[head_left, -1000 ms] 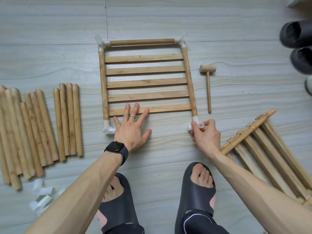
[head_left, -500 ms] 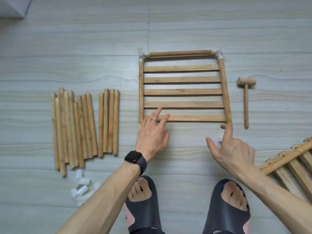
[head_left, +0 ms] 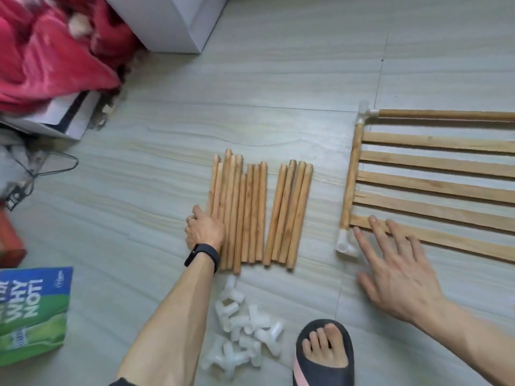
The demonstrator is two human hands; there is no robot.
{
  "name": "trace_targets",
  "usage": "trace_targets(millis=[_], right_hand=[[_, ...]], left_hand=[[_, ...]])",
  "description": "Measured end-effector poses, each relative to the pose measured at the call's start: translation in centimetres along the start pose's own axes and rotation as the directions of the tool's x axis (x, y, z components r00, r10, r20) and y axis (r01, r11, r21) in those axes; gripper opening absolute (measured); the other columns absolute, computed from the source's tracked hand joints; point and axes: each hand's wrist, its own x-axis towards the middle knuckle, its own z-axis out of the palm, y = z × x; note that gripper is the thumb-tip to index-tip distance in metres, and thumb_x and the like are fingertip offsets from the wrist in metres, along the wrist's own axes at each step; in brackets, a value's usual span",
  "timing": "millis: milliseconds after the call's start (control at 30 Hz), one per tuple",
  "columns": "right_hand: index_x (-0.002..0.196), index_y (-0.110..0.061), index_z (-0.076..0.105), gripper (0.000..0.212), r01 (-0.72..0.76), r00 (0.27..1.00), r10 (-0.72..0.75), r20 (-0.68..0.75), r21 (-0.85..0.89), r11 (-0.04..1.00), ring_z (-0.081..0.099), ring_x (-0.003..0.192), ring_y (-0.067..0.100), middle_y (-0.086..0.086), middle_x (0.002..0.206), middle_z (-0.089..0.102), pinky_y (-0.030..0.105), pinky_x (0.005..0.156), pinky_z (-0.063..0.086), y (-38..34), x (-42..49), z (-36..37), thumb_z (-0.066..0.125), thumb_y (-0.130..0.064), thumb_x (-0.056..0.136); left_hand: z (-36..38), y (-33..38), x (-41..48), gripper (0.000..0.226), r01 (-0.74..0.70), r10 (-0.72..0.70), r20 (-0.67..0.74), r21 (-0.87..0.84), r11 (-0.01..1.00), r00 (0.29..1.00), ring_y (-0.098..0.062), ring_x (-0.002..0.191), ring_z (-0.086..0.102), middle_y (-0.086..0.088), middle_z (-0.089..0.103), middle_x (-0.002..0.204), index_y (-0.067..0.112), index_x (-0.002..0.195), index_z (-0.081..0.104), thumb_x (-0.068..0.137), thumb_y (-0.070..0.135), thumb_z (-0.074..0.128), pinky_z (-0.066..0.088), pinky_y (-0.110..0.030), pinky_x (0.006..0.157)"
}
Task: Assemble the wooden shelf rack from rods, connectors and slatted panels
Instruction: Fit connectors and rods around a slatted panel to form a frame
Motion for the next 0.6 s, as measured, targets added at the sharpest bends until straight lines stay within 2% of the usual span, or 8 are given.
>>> trace_targets(millis=[67, 133, 233, 333, 433, 500, 533, 600], right_hand=[[0.16, -0.025, -0.013, 0.081, -0.075, 0.99, 0.071, 0.122, 0.029, 0.997, -0.019, 0.154, 0.031, 0.007, 0.164, -0.028, 0.058, 0.123, 0.013, 0.2, 1.0, 1.2, 0.019, -0.064, 0.097], [0.159, -0.025, -0.02, 0.081, -0.114, 0.979, 0.109, 0.171, 0.019, 0.993, -0.029, 0.15, 0.026, 0.002, 0.161, -0.036, 0.055, 0.124, 0.008, 0.2, 1.3, 1.5, 0.018, -0.064, 0.098], [0.163, -0.021, 0.003, 0.078, -0.139, 0.985, 0.127, 0.117, 0.103, 0.985, -0.007, 0.157, 0.026, 0.003, 0.171, -0.01, 0.049, 0.125, 0.013, -0.3, 1.2, 0.6, 0.035, -0.054, 0.1], [0.15, -0.016, 0.043, 0.063, -0.219, 0.953, 0.293, -0.071, 0.504, 0.835, 0.035, 0.143, 0.024, 0.006, 0.152, 0.045, 0.041, 0.117, 0.032, -0.8, 1.1, -1.0, 0.054, -0.049, 0.097], [0.128, -0.023, 0.06, 0.056, -0.247, 0.872, 0.487, 0.052, 0.905, 0.347, 0.063, 0.1, 0.012, -0.011, 0.108, 0.067, 0.035, 0.091, 0.052, -1.5, 1.2, -2.9, 0.062, -0.063, 0.09], [0.12, -0.02, 0.062, 0.063, -0.185, 0.855, 0.486, 0.18, 0.982, -0.038, 0.062, 0.065, 0.011, -0.01, 0.08, 0.069, 0.028, 0.062, 0.053, -1.7, 1.3, -3.8, 0.063, -0.071, 0.084], [0.116, -0.016, 0.063, 0.061, -0.145, 0.849, 0.488, 0.202, 0.978, -0.153, 0.056, 0.054, 0.012, -0.007, 0.07, 0.065, 0.025, 0.052, 0.048, -1.6, 1.3, -4.0, 0.063, -0.069, 0.085], [0.105, -0.007, 0.064, 0.051, -0.1, 0.808, 0.553, 0.204, 0.972, -0.212, 0.048, 0.045, 0.013, -0.003, 0.062, 0.06, 0.023, 0.044, 0.041, -1.1, 1.0, -3.8, 0.062, -0.056, 0.093]], left_hand=[[0.3, -1.1, 1.0, 0.046, -0.035, 0.035, 0.04, 0.011, 0.999, 0.999, -0.04, 0.128, 0.046, -0.022, 0.048, 0.139, 0.013, 0.146, 0.04, 0.105, 0.034, 0.042, 0.042, -0.047, 0.102], [0.3, -1.3, 1.7, 0.042, -0.046, 0.048, 0.041, -0.04, 0.998, 0.998, -0.039, 0.126, 0.048, -0.023, 0.053, 0.133, 0.009, 0.138, 0.051, 0.104, 0.033, 0.047, 0.043, -0.043, 0.102], [-0.2, -0.4, 1.5, 0.039, -0.071, 0.07, -0.013, -0.134, 0.988, 0.997, -0.039, 0.122, 0.051, -0.024, 0.052, 0.134, 0.004, 0.133, 0.057, 0.103, 0.03, 0.05, 0.042, -0.04, 0.1], [-0.1, 2.7, -1.3, 0.035, -0.347, 0.311, -0.192, -0.194, 0.918, 0.931, -0.036, 0.103, 0.056, -0.019, 0.044, 0.132, 0.007, 0.132, 0.057, 0.104, 0.025, 0.05, 0.042, -0.035, 0.09], [1.4, 6.9, -6.6, 0.027, -0.744, 0.707, -0.232, -0.19, 0.641, 0.668, -0.023, 0.084, 0.056, -0.01, 0.052, 0.118, 0.015, 0.126, 0.062, 0.101, 0.025, 0.057, 0.047, -0.034, 0.07], [3.0, 9.2, -10.6, 0.027, -0.894, 0.886, -0.146, -0.157, 0.419, 0.44, -0.02, 0.073, 0.056, -0.006, 0.056, 0.112, 0.019, 0.124, 0.063, 0.099, 0.028, 0.061, 0.049, -0.034, 0.054], [3.9, 10.1, -12.6, 0.028, -0.941, 0.94, -0.102, -0.131, 0.311, 0.325, -0.02, 0.07, 0.057, -0.006, 0.057, 0.11, 0.019, 0.124, 0.064, 0.098, 0.028, 0.063, 0.048, -0.034, 0.05], [5.8, 11.2, -15.8, 0.029, -0.981, 0.985, -0.043, -0.115, 0.159, 0.165, -0.024, 0.072, 0.06, -0.008, 0.061, 0.107, 0.018, 0.124, 0.067, 0.096, 0.026, 0.067, 0.051, -0.038, 0.052]])
